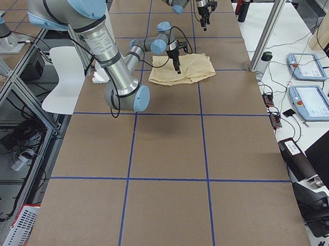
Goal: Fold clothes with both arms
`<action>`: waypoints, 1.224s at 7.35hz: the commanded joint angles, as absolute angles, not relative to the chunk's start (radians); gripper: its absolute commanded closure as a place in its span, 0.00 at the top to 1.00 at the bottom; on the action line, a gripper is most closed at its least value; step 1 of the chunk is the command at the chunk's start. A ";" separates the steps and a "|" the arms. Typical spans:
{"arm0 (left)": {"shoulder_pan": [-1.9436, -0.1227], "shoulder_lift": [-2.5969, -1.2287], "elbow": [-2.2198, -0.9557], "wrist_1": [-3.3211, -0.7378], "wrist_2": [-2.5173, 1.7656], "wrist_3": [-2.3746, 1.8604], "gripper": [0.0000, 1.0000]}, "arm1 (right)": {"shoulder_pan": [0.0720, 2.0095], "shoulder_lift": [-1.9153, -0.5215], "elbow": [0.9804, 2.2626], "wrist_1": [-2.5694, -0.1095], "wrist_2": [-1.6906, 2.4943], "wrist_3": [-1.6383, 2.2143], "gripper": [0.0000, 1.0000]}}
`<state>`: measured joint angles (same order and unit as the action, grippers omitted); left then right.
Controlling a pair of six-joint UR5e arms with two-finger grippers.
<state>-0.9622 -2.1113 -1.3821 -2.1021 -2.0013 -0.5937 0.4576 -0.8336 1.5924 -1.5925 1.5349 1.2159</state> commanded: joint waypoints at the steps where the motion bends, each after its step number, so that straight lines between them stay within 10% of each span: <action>1: -0.962 -2.085 -1.411 -2.098 -2.002 -0.594 1.00 | 0.488 -0.752 1.418 -1.562 1.536 1.145 1.00; 9: -0.956 -2.069 -1.427 -2.097 -2.040 -0.594 1.00 | 0.561 -0.689 1.272 -1.617 1.582 0.865 0.92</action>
<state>-0.9566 -2.0694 -1.4286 -2.0969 -2.0401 -0.5937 0.5465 -0.6886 1.2841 -1.6146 1.5811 0.8977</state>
